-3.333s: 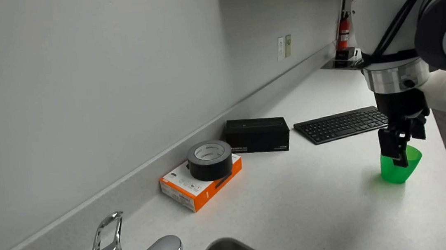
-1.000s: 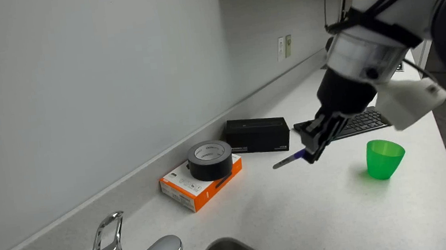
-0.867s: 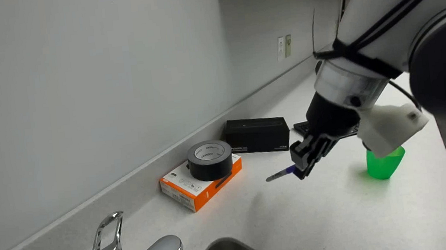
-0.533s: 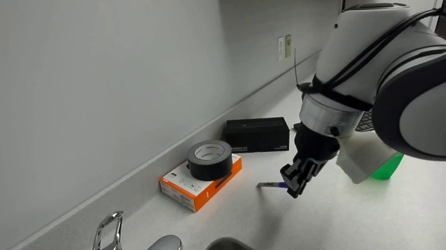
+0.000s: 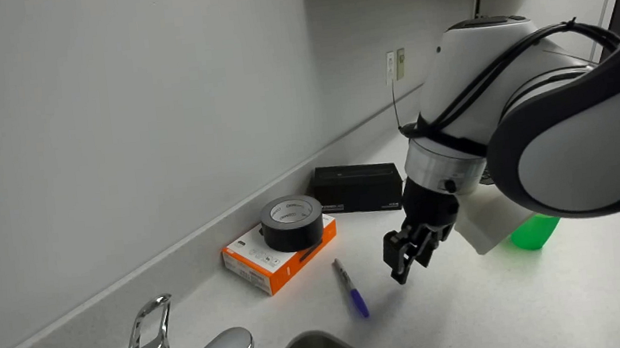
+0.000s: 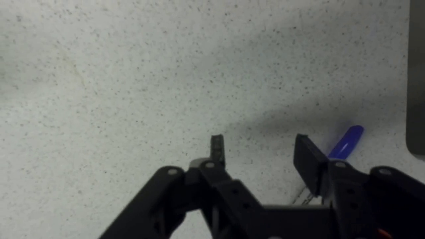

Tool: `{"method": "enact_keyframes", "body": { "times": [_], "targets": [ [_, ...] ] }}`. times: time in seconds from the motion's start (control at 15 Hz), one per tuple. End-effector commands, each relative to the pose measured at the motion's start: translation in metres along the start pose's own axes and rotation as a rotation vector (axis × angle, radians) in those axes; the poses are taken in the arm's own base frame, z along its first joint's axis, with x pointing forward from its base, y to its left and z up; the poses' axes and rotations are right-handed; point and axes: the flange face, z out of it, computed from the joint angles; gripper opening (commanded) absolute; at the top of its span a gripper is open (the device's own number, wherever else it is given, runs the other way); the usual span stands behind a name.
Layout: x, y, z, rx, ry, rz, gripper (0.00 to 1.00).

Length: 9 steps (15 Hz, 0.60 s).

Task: Remove the blue pen from the green cup

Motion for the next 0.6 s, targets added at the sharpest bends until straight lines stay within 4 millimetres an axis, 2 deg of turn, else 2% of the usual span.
{"method": "enact_keyframes", "body": {
  "times": [0.0,0.07,0.13,0.47,0.53],
  "targets": [
    [0.0087,-0.0013,-0.0062,0.003,-0.03,0.006,0.91],
    [0.0104,-0.0009,-0.0076,0.003,-0.035,0.008,0.98],
    [0.0116,-0.0007,-0.0085,0.001,-0.039,0.011,1.0],
    [0.0174,0.0007,-0.0116,-0.003,-0.074,0.039,1.0],
    [0.0122,0.0015,-0.0082,-0.012,-0.052,0.025,1.0]
  ]
}}
